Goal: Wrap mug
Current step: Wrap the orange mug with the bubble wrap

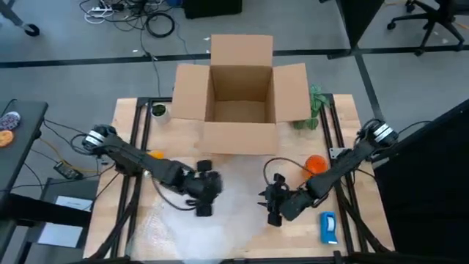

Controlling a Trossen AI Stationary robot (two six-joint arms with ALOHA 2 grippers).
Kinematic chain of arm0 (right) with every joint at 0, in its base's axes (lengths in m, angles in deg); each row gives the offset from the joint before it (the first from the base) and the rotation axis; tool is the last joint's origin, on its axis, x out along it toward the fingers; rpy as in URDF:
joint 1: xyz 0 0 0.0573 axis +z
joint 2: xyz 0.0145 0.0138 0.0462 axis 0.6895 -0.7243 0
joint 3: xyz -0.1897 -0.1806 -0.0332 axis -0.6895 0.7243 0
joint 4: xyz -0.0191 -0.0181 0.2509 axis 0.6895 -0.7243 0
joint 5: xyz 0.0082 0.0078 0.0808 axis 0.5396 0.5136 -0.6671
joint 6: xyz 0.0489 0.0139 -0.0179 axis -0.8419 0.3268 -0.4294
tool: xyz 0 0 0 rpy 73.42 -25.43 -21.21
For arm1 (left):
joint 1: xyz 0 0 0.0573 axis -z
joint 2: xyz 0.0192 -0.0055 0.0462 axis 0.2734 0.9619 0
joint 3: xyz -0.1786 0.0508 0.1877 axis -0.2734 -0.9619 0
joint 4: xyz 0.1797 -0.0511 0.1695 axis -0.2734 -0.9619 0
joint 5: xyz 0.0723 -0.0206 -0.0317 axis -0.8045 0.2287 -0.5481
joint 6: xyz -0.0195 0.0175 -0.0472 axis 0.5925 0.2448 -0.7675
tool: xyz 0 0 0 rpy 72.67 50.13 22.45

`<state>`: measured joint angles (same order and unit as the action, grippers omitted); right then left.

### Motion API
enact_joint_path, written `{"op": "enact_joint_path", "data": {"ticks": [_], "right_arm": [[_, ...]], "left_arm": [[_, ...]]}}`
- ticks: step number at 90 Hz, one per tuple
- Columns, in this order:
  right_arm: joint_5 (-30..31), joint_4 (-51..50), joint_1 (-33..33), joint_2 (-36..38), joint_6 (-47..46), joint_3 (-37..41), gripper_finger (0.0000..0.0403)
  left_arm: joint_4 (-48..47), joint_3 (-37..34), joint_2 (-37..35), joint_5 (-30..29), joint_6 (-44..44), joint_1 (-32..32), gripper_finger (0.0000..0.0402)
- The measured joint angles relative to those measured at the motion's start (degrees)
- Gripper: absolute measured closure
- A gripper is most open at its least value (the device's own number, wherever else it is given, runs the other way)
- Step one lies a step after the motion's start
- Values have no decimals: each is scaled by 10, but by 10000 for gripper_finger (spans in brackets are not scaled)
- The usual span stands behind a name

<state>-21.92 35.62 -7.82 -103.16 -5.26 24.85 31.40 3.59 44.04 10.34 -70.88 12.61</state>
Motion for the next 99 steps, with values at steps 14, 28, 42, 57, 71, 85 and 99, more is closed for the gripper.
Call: {"op": "enact_joint_path", "data": {"ticks": [14,28,42,57,71,85,99], "right_arm": [[-33,116,-2,-80,15,0,268],[-34,158,-12,-132,17,0,268],[-33,153,-27,-144,-15,0,285],[-32,149,-33,-135,-6,0,361],[-12,144,-33,-105,28,-6,396],[17,151,-33,-53,90,-16,402],[10,155,-33,-10,145,-16,401]], "left_arm": [[-91,0,-8,44,-132,71,235],[-98,-17,-9,58,-205,118,235],[-92,-58,-9,29,-219,128,235],[-67,-108,-8,20,-219,128,239],[-65,-128,-9,21,-219,132,239],[-91,-129,-27,7,-246,148,239],[-87,-129,-62,-10,-291,179,239]]}}
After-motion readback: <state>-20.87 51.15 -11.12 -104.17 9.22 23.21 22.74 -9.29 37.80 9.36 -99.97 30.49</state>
